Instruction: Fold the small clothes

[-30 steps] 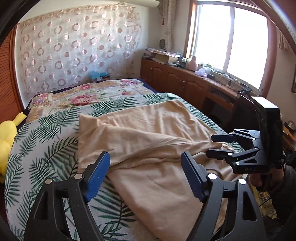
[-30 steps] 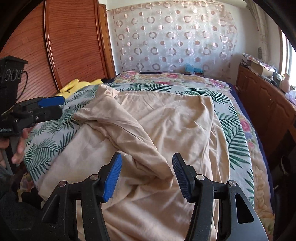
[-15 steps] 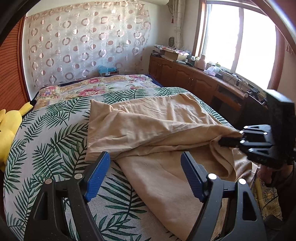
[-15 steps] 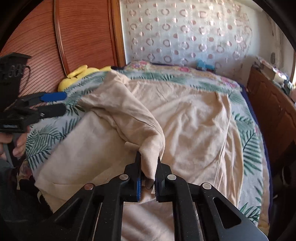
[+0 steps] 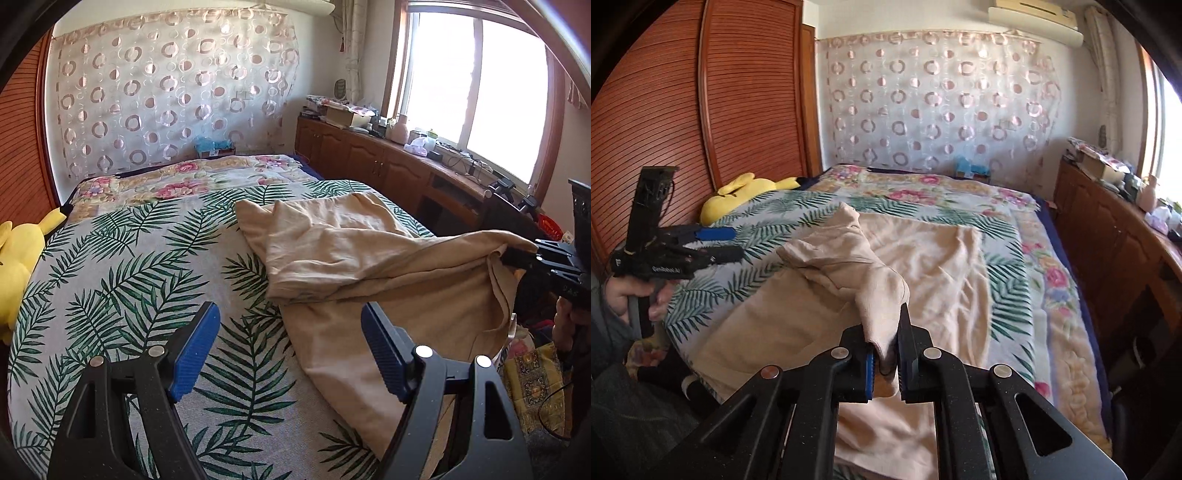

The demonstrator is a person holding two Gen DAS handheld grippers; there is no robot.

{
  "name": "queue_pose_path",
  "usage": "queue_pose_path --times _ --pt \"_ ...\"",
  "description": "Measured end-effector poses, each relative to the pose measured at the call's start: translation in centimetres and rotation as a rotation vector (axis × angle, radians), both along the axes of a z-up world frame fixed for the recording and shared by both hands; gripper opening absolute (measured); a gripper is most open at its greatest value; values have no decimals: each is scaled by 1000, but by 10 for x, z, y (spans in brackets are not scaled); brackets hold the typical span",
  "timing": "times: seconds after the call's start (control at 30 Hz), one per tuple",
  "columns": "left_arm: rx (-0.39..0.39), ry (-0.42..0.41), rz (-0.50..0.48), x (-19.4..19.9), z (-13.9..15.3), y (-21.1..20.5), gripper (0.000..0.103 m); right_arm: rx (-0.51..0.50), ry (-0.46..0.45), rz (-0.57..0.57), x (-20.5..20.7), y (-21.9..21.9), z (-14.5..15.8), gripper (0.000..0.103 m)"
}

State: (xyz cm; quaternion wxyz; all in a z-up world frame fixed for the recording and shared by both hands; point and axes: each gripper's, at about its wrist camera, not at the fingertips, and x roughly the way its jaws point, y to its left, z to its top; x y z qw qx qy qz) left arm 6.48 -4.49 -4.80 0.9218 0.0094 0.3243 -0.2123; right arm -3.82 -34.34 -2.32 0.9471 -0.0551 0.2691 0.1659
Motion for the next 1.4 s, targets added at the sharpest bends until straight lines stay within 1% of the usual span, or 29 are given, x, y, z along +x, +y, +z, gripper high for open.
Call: queue_pose_path --times 0.07,0.13,0.23,0.33,0.37,0.43,0.5,0.57,0.63,0.7,0.73,0.77,0.87,0.93,1.07,1.17,1.3,1.4 --pt "1 -8 0 -2 2 -1 79 8 17 -20 -7 -7 -3 9" --pt "-1 -15 3 -2 3 -1 80 0 60 -21 -4 -9 -9 9" --pt "3 -23 11 -2 4 -2 79 -19 114 -53 -2 -9 -26 9" --pt "7 -29 23 -2 4 1 79 -11 138 -67 0 -8 -31 9" --pt "6 -30 24 -2 4 1 79 -4 144 -70 0 -8 -32 13" --pt "6 -34 31 -1 4 2 79 1 146 -76 0 -10 -27 17" --pt "5 -36 34 -2 5 2 79 -6 147 -81 1 -9 -23 19" --pt "3 -36 39 -2 4 3 79 -17 138 -89 0 -10 -18 26" --pt "2 -36 41 -2 4 4 79 -13 124 -88 -1 -12 -15 28" --pt "3 -37 39 -2 4 4 79 -12 107 -92 -4 -14 -8 34" --pt "4 -37 40 -2 4 4 79 -16 98 -97 -5 -15 -6 43" --pt "4 -38 40 -2 4 4 79 -17 85 -96 -6 -14 -2 45" --pt "4 -42 49 -2 4 6 79 -18 58 -81 -6 -11 8 46" --pt "4 -41 57 -2 3 8 79 -25 47 -69 0 -5 12 46" --pt "6 -40 68 -2 2 10 79 -43 31 -11 19 21 20 46" --pt "6 -42 80 -2 3 13 79 -53 25 67 36 50 22 46" --pt "-2 -44 97 -2 2 19 79 -31 69 165 66 85 15 46" --pt "-5 -39 106 -1 0 23 79 -67 114 214 91 112 3 46"
